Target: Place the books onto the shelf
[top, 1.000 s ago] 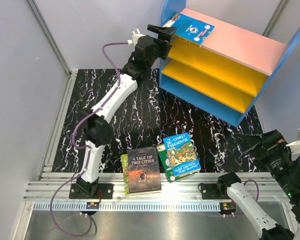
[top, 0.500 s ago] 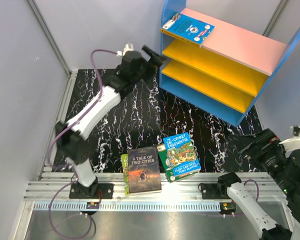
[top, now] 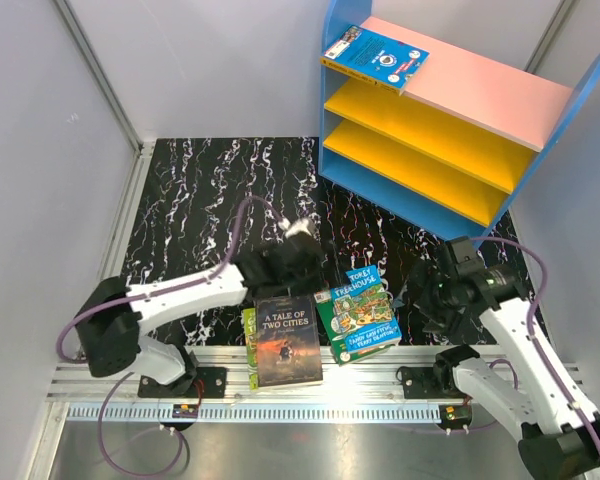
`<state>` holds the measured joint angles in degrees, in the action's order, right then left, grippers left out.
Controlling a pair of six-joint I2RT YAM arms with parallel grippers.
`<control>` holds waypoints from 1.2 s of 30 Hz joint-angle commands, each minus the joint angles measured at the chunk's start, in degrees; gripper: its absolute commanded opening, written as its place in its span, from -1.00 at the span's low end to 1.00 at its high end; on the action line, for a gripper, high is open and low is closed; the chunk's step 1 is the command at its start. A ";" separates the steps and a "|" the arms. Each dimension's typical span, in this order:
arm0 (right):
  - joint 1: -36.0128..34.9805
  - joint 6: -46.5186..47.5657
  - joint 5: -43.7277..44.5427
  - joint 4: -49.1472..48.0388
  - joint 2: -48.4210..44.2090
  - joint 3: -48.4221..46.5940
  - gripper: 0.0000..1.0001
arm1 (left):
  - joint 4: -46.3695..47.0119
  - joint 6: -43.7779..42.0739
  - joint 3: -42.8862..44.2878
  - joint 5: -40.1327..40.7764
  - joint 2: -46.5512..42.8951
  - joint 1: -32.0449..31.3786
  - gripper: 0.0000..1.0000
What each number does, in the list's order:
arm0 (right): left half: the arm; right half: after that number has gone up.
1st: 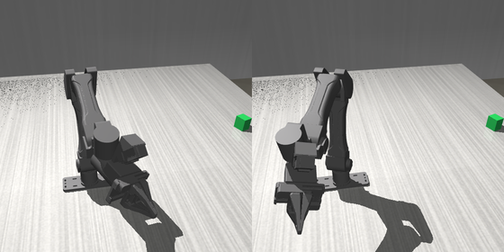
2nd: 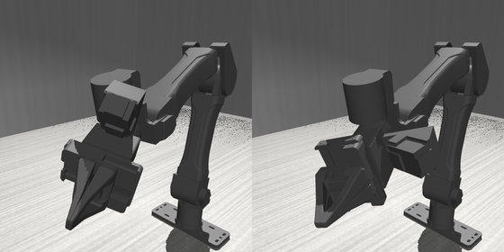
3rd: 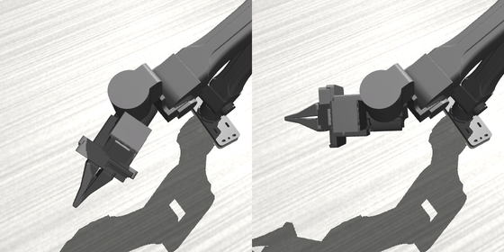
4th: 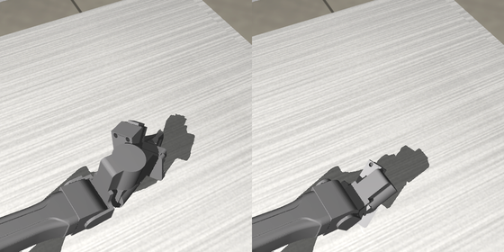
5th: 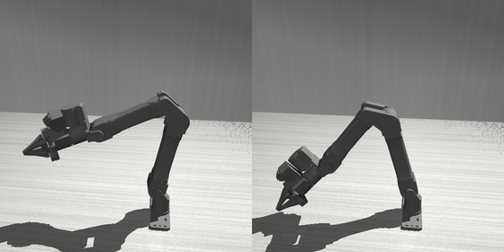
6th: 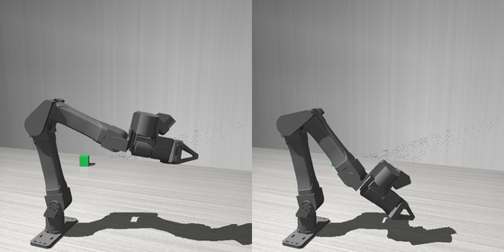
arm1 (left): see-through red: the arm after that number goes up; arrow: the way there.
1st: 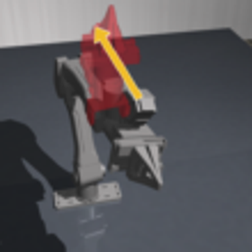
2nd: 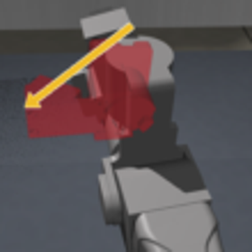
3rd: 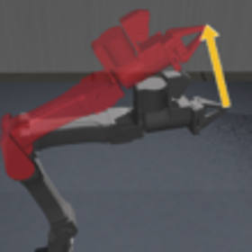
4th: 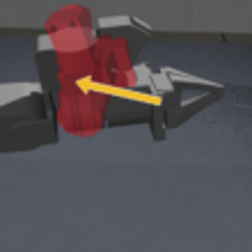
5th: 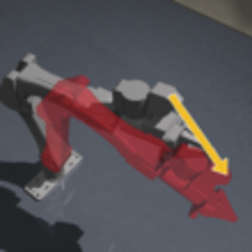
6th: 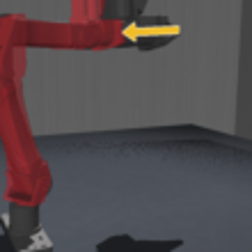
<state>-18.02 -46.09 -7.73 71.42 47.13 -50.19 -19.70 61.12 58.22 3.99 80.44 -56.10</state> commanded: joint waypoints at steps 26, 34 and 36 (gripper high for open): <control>-0.35 -5.50 -10.46 -41.27 19.85 24.97 0.84 | 22.33 18.15 -9.26 -8.91 19.48 -11.23 0.97; -0.26 -6.39 -12.84 -34.69 11.59 24.36 -0.13 | 22.78 18.68 -5.67 -9.44 21.59 -11.32 0.97; -0.35 -6.12 -12.06 -31.28 8.86 22.78 -0.35 | 22.61 18.68 -4.78 -9.44 22.21 -11.40 0.98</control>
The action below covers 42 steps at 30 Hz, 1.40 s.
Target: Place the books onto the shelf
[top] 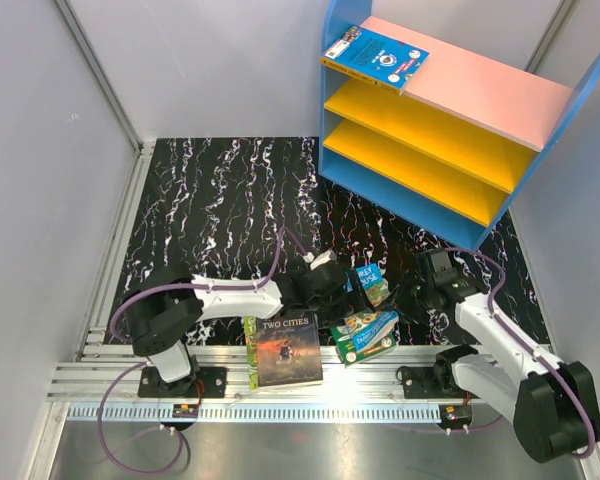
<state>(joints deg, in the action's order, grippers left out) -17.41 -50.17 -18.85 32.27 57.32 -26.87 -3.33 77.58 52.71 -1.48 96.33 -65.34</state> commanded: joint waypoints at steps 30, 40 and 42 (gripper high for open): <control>-0.96 -6.94 -12.43 17.57 -12.49 -14.08 -1.00 | 16.34 19.54 -7.01 9.47 -8.71 -2.07 0.06; -0.96 -10.21 -16.04 15.02 -13.81 -12.51 -1.00 | 14.58 20.85 -7.26 11.58 -11.60 -1.98 -0.28; -0.87 -11.43 -17.44 14.05 -14.25 -11.37 -1.00 | 15.72 21.56 -8.32 12.55 -12.48 -1.72 -0.26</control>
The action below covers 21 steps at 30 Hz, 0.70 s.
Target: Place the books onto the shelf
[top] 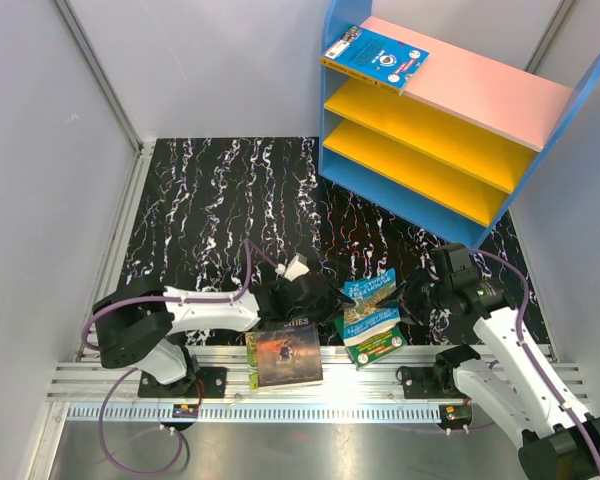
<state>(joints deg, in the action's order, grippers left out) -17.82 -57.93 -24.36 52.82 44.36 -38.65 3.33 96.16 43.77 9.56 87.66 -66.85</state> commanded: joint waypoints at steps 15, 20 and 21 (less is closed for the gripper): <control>-0.54 -12.47 -17.12 -16.69 -9.55 6.22 -1.00 | 15.30 4.12 -0.44 -2.18 -6.35 1.37 -0.30; -0.54 -11.86 -17.74 -15.82 -10.08 6.05 -1.00 | 9.79 2.02 0.35 -2.18 -8.99 3.74 -1.00; -0.54 -11.24 -17.65 -15.03 -9.82 5.35 -1.00 | 6.54 0.10 1.92 -2.53 -9.60 4.61 -1.00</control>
<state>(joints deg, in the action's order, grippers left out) -17.61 -70.28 -33.32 42.00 34.96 -31.14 7.92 97.86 42.13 9.06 81.36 -63.61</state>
